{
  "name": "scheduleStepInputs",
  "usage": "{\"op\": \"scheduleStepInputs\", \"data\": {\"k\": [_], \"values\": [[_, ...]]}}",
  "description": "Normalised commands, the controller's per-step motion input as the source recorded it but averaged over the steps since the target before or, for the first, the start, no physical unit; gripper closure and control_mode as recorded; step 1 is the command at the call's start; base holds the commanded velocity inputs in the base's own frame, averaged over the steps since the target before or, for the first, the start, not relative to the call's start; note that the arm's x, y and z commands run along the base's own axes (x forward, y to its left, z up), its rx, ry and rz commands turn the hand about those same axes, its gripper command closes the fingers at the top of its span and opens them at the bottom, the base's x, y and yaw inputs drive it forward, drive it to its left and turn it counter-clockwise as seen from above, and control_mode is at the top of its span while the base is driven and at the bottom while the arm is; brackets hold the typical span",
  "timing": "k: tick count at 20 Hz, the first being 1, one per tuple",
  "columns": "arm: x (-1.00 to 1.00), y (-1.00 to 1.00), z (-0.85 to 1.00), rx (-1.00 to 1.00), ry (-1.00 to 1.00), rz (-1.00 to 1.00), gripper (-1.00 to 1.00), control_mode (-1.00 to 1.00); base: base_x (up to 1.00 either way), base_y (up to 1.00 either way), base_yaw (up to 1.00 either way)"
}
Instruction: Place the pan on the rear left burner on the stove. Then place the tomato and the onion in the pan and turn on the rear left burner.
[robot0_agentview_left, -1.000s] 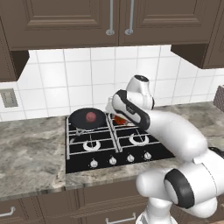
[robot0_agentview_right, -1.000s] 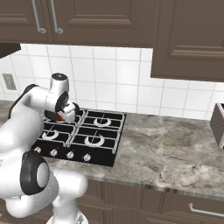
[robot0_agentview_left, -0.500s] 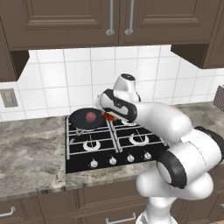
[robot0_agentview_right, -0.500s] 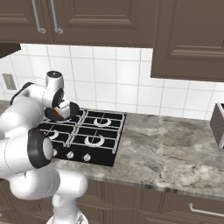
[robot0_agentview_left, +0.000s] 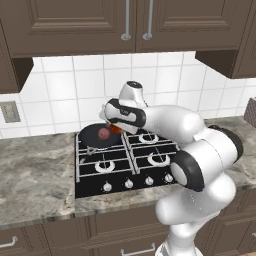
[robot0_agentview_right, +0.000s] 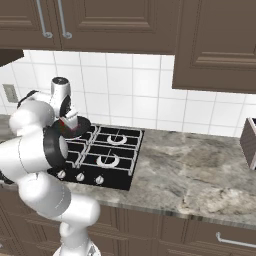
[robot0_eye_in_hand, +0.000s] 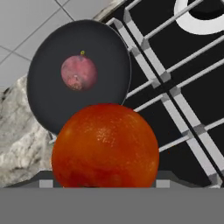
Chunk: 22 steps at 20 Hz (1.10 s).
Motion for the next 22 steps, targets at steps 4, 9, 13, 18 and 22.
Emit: {"op": "scheduleStepInputs", "data": {"k": [4,9,13,18,22], "values": [[0.29,0.31,-0.16,-0.01,0.00,0.00,1.00,-1.00,0.00,0.00,0.00],[0.25,0.10,-0.28,-0.02,-0.01,0.00,1.00,-1.00,0.00,0.00,0.00],[0.30,0.03,-0.29,-0.03,-0.01,0.00,1.00,-1.00,0.00,0.00,0.00],[0.30,0.05,-0.19,-0.02,-0.01,0.00,1.00,-1.00,0.00,0.00,0.00],[0.11,0.14,-0.16,-0.01,0.00,0.00,1.00,-1.00,0.00,0.00,0.00]]}}
